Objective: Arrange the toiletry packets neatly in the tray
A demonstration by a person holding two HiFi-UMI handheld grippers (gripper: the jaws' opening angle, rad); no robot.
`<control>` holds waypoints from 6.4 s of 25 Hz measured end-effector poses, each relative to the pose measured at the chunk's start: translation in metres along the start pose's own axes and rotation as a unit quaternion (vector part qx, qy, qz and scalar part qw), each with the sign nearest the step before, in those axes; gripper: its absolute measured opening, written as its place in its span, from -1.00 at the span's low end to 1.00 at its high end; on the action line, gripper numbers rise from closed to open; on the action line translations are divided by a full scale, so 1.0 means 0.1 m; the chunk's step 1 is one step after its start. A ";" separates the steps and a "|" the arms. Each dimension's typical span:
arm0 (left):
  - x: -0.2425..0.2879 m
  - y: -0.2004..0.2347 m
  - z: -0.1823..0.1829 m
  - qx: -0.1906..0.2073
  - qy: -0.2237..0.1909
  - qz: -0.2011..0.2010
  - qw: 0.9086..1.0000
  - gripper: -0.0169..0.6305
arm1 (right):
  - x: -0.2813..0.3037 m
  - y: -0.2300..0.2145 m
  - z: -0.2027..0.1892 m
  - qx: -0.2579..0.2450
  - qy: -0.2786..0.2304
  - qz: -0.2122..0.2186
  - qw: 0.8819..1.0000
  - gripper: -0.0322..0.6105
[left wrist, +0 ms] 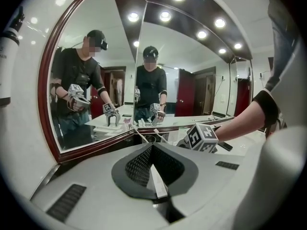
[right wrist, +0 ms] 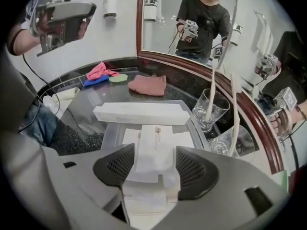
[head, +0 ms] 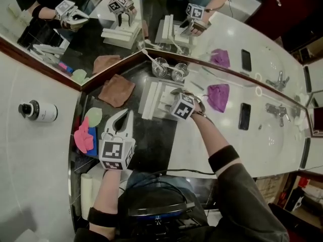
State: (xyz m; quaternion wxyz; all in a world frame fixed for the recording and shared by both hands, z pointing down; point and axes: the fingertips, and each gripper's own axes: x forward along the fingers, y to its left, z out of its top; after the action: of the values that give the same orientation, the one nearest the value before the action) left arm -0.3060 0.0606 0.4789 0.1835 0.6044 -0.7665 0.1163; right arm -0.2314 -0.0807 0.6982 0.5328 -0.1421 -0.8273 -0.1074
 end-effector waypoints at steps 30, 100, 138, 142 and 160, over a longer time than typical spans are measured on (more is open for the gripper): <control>0.19 -0.72 0.17 0.042 0.003 -0.055 0.998 -0.95 | -1.13 -0.02 -0.98 0.245 -0.080 -0.118 0.959 -0.15; -0.11 -0.75 0.10 0.025 -0.005 -0.092 0.995 -0.95 | -2.33 1.06 -0.54 0.303 -0.264 -0.209 0.892 -0.85; 0.26 -0.29 -0.20 0.030 0.023 -0.111 0.993 -0.95 | -0.62 -0.59 -0.71 0.564 -0.091 -0.260 0.779 -0.16; 0.29 -0.22 -0.24 0.026 0.028 -0.107 0.994 -0.95 | -0.51 -0.68 -0.74 0.571 -0.085 -0.255 0.776 -0.16; 0.30 -0.17 -0.31 0.019 0.034 -0.102 0.994 -0.95 | -0.40 -0.65 -0.73 0.558 -0.075 -0.244 0.790 -0.50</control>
State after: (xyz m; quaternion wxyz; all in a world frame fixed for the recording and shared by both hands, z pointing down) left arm -0.2917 0.0425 0.5188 0.2089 0.6781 -0.6920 0.1325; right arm -0.1766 -0.1704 0.6902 0.4115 0.3786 -0.7880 0.2575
